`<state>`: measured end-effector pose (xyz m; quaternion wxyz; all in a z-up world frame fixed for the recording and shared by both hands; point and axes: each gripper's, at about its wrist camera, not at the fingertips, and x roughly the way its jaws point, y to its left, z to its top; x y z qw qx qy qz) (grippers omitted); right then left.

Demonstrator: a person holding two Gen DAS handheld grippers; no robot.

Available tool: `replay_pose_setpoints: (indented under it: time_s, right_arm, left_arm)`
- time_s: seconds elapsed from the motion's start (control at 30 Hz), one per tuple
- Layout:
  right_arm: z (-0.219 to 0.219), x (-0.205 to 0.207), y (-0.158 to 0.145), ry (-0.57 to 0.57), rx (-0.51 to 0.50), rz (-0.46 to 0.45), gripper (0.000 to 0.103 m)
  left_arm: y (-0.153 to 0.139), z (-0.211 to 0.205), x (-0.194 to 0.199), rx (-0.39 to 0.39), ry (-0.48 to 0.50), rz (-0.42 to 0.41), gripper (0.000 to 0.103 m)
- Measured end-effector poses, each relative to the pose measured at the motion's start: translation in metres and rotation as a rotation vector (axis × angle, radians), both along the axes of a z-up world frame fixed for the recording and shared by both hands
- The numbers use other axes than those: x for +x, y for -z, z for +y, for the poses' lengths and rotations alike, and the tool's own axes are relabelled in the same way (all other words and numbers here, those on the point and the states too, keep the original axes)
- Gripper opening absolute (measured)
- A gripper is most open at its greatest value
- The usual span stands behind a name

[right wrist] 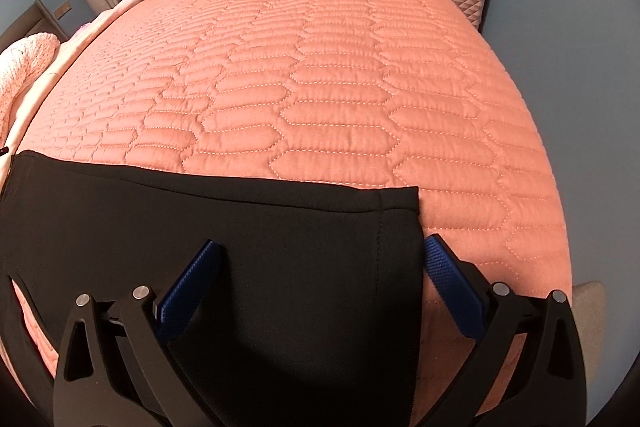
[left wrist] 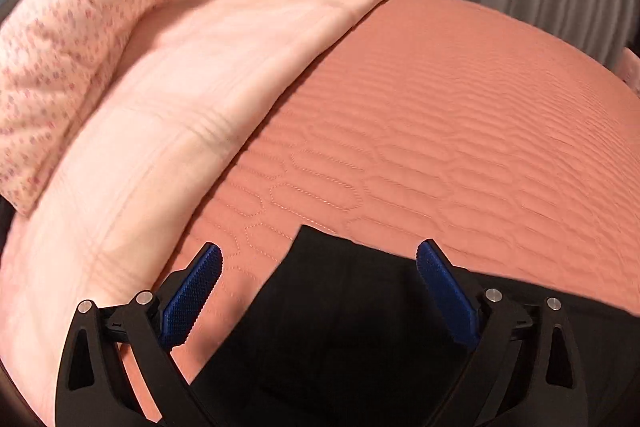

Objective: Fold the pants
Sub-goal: 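Grasp the hem of one trouser leg with the right gripper, then lift the held leg and lay it onto the other leg with the right gripper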

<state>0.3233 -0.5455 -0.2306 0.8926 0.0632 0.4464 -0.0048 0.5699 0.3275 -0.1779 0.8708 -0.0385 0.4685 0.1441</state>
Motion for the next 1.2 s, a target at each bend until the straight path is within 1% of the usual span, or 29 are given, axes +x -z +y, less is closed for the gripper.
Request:
replay_pose_setpoints:
  time_s: [0.03, 0.07, 0.13, 0.2, 0.27, 0.33, 0.37, 0.4, 0.43, 0.5, 0.57, 0.67, 0.7, 0.73, 0.77, 0.8, 0.83, 0.9, 0.93, 1.03, 1.07, 1.1, 1.2]
  right_arm:
    - [0.000, -0.001, 0.000, 0.003, 0.001, -0.003, 0.098]
    - [0.000, 0.000, 0.000, 0.003, -0.001, -0.005, 0.098]
    - [0.000, -0.002, 0.000, 0.007, 0.001, -0.011, 0.098]
    - [0.000, -0.003, 0.000, 0.009, -0.002, -0.017, 0.098]
    - [0.001, -0.004, -0.001, 0.013, -0.007, -0.017, 0.098]
    - [0.002, -0.004, -0.002, 0.020, -0.010, -0.013, 0.098]
    - [0.002, -0.004, -0.002, 0.022, -0.012, -0.010, 0.098]
    - [0.002, -0.004, -0.003, 0.024, -0.010, -0.011, 0.098]
    - [0.003, -0.004, -0.003, 0.023, -0.008, -0.014, 0.098]
    - [0.002, -0.005, -0.003, 0.021, -0.005, -0.021, 0.098]
    - [0.004, -0.009, -0.006, 0.012, -0.013, -0.038, 0.093]
    - [-0.003, -0.016, -0.011, 0.033, -0.013, -0.058, 0.073]
    - [-0.007, -0.019, -0.013, 0.039, -0.008, -0.062, 0.053]
    - [-0.012, -0.023, -0.017, 0.047, 0.017, -0.072, 0.029]
    - [-0.015, -0.026, -0.021, 0.052, 0.026, -0.079, 0.020]
    - [-0.016, -0.029, -0.025, 0.045, 0.033, -0.081, 0.016]
    - [-0.014, -0.032, -0.029, 0.024, 0.032, -0.076, 0.013]
    - [-0.009, -0.037, -0.036, -0.006, 0.031, -0.071, 0.007]
    - [-0.009, -0.040, -0.041, -0.014, 0.038, -0.078, 0.006]
    - [-0.005, -0.062, -0.070, -0.047, 0.066, -0.143, 0.006]
    - [-0.004, -0.070, -0.077, -0.055, 0.074, -0.159, 0.005]
    - [-0.003, -0.082, -0.090, -0.070, 0.078, -0.184, 0.005]
    - [-0.001, -0.118, -0.116, -0.123, 0.075, -0.233, 0.005]
  left_arm:
    - [0.010, 0.008, 0.009, -0.036, -0.008, 0.041, 0.094]
    - [0.022, 0.009, 0.010, -0.052, -0.008, 0.063, 0.086]
    - [0.038, 0.012, 0.015, -0.116, 0.011, 0.096, 0.077]
    - [0.040, 0.008, 0.007, -0.107, 0.013, 0.062, 0.076]
    - [0.041, 0.011, 0.005, -0.114, 0.028, 0.052, 0.076]
    - [0.040, 0.011, -0.001, -0.141, 0.030, 0.045, 0.071]
    - [0.040, 0.010, -0.004, -0.157, 0.038, 0.047, 0.062]
    - [0.038, 0.008, -0.007, -0.160, 0.047, 0.051, 0.048]
    - [0.037, 0.009, -0.008, -0.162, 0.056, 0.059, 0.045]
    - [0.032, 0.010, -0.013, -0.189, 0.087, 0.060, 0.037]
    - [0.028, 0.007, -0.019, -0.197, 0.111, 0.053, 0.030]
    - [0.015, 0.000, -0.033, -0.191, 0.133, 0.021, 0.022]
    - [0.010, -0.001, -0.036, -0.197, 0.133, 0.009, 0.021]
    - [0.005, 0.000, -0.041, -0.211, 0.131, -0.008, 0.020]
    - [-0.003, 0.003, -0.049, -0.240, 0.123, -0.039, 0.019]
    - [-0.013, 0.007, -0.055, -0.280, 0.116, -0.062, 0.019]
    - [-0.018, 0.008, -0.060, -0.296, 0.115, -0.071, 0.019]
    - [-0.037, 0.009, -0.075, -0.327, 0.122, -0.100, 0.018]
    - [-0.050, 0.009, -0.087, -0.332, 0.123, -0.114, 0.018]
    - [-0.080, 0.006, -0.117, -0.370, 0.142, -0.140, 0.017]
    - [-0.088, 0.003, -0.127, -0.369, 0.153, -0.149, 0.017]
    - [-0.099, 0.000, -0.136, -0.368, 0.159, -0.156, 0.017]
    - [-0.124, 0.003, -0.183, -0.392, 0.183, -0.175, 0.017]
